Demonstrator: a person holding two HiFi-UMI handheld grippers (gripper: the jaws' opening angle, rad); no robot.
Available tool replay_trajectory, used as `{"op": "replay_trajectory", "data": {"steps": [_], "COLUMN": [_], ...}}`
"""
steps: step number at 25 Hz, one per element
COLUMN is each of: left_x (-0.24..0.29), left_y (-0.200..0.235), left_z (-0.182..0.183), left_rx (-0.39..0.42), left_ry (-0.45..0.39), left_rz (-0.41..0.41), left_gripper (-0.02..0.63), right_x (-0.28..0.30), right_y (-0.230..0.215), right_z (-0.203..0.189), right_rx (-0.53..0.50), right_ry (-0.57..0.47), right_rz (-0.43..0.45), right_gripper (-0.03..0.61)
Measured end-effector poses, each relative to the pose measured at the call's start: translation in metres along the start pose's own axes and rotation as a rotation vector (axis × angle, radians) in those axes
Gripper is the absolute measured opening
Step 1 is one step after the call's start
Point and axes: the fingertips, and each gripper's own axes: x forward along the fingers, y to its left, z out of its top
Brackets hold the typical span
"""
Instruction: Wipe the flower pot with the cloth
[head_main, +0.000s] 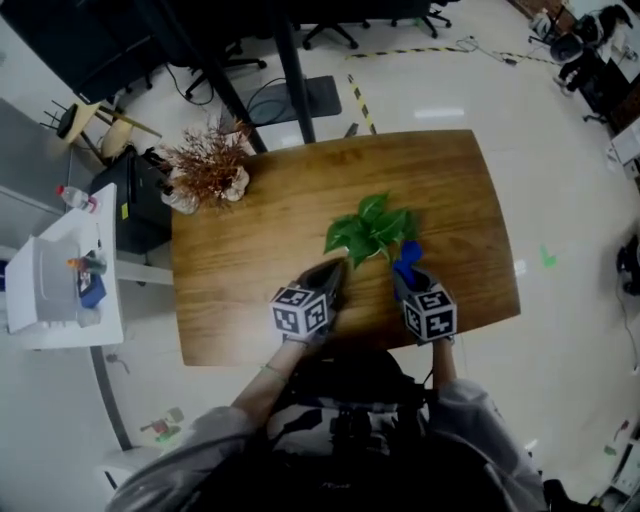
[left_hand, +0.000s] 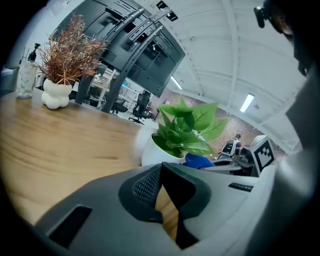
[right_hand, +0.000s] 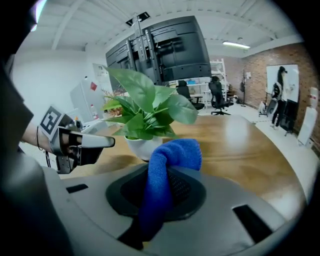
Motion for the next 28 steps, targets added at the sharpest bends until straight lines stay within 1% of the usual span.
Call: {"op": "replay_trajectory", "data": {"steps": [3, 5, 8, 13, 19, 23, 25, 28], "left_x": [0.01, 0.014, 0.019, 0.028, 0.039, 0.045, 0.041, 0.029], "left_y": [0.007, 0.013, 0.02, 0.034, 0.061, 0.069, 0.067, 0.057], "left_z": [0.006, 0.011, 0.019, 0.027, 0.045, 0.05, 0.046, 0.034], "left_rx": [-0.01, -0.009, 0.003, 0.011, 0.048, 0.046, 0.04, 0.026], "left_ry": [-0.011, -0.017, -0.02, -0.017, -0.01, -0.011, -0.014, -0.019], "left_rz": [0.038, 0.059, 0.08, 0.105, 0.136, 0.136, 0.141, 0.13], "left_gripper": [0.005, 0.005, 0.005, 0.005, 0.005, 0.005, 0.005, 0.005], "right_x": [0.02, 0.031, 0.042, 0.056, 0.068, 0.063, 0.053, 0.035], "right_y": [0.0, 0.003, 0.009, 0.026, 0.055, 0.053, 0.04, 0.013], "right_z": [0.011, 0.021, 0.024, 0.009, 0.001, 0.0, -0.003, -0.008], "right_rx": [-0.08, -0.107, -0.105, -0.092, -0.073, -0.068, -0.028, 0.046], "right_ry": [-0.002, -0.024, -0.023, 0.025, 0.042, 0.047, 0.04, -0.005], "right_rz": [0.074, 0.107, 0.154, 0.212, 0.288, 0.288, 0.273, 0.245], "right_gripper": [0.052, 0.052, 0.052, 0.052, 0.052, 0.052, 0.052, 0.052]}}
